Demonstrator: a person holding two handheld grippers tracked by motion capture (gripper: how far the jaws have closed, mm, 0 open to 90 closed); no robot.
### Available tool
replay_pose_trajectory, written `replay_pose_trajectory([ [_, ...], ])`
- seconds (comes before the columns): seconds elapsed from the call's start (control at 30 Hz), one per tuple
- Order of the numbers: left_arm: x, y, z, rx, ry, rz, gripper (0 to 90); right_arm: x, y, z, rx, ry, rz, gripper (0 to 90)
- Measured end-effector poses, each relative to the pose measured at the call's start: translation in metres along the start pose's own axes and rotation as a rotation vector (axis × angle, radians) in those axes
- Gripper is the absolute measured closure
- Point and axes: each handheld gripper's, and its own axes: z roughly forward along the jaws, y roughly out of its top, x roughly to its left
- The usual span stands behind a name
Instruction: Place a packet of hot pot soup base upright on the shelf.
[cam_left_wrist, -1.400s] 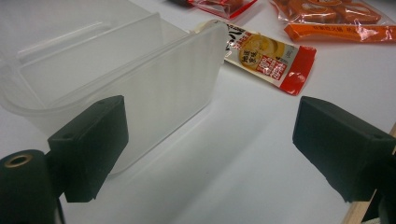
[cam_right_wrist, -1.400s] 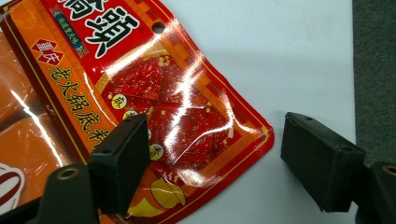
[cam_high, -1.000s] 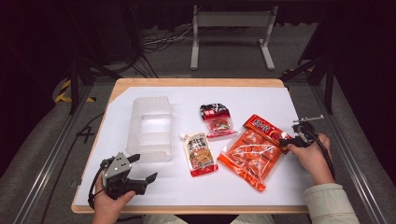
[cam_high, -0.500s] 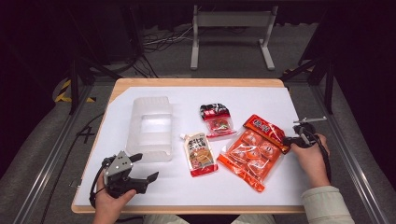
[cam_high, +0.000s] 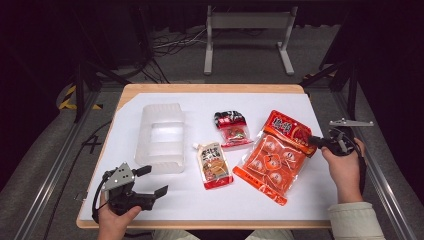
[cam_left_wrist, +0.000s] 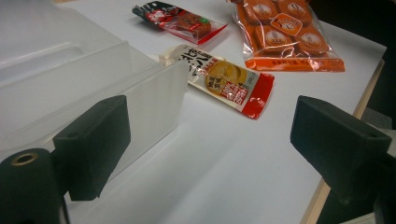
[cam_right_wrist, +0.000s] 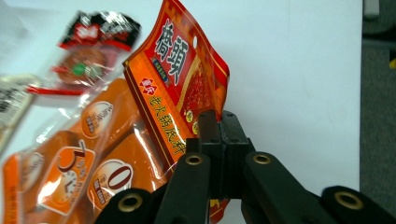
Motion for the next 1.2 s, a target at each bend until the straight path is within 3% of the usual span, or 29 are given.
replay_pose_trajectory([
  [0.07,-0.003,0.001,0.001,-0.021,-0.002,-0.002,17.3,0.005,0.004,-0.01,-0.029,0.013,-0.015,90.0],
  [0.13,-0.006,0.002,0.001,-0.029,-0.016,-0.007,26.9,0.011,0.009,-0.02,-0.057,0.024,-0.037,90.0],
  [0.37,-0.012,0.014,0.007,-0.065,-0.043,0.0,28.0,0.04,0.021,-0.053,-0.147,0.07,-0.118,90.0],
  [0.5,-0.013,0.02,0.015,-0.025,-0.083,-0.017,34.2,0.057,0.026,-0.069,-0.192,0.099,-0.166,90.0],
  [0.67,-0.015,0.026,0.023,-0.02,-0.087,-0.001,34.3,0.08,0.029,-0.084,-0.231,0.124,-0.254,90.0],
  [0.7,-0.016,0.028,0.025,-0.036,-0.094,-0.006,34.3,0.08,0.029,-0.084,-0.231,0.124,-0.254,90.0],
  [0.83,-0.017,0.031,0.031,-0.091,-0.128,-0.016,36.1,0.103,0.032,-0.099,-0.29,0.146,-0.349,90.0],
  [1.0,-0.018,0.031,0.037,-0.176,-0.131,-0.012,38.4,0.116,0.033,-0.107,-0.327,0.138,-0.403,90.0],
  [1.07,-0.018,0.031,0.038,-0.183,-0.129,-0.014,37.9,0.119,0.033,-0.107,-0.333,0.14,-0.411,90.0],
  [1.2,-0.021,0.039,0.045,-0.177,-0.129,0.009,32.3,0.13,0.036,-0.109,-0.362,0.131,-0.474,90.0],
])
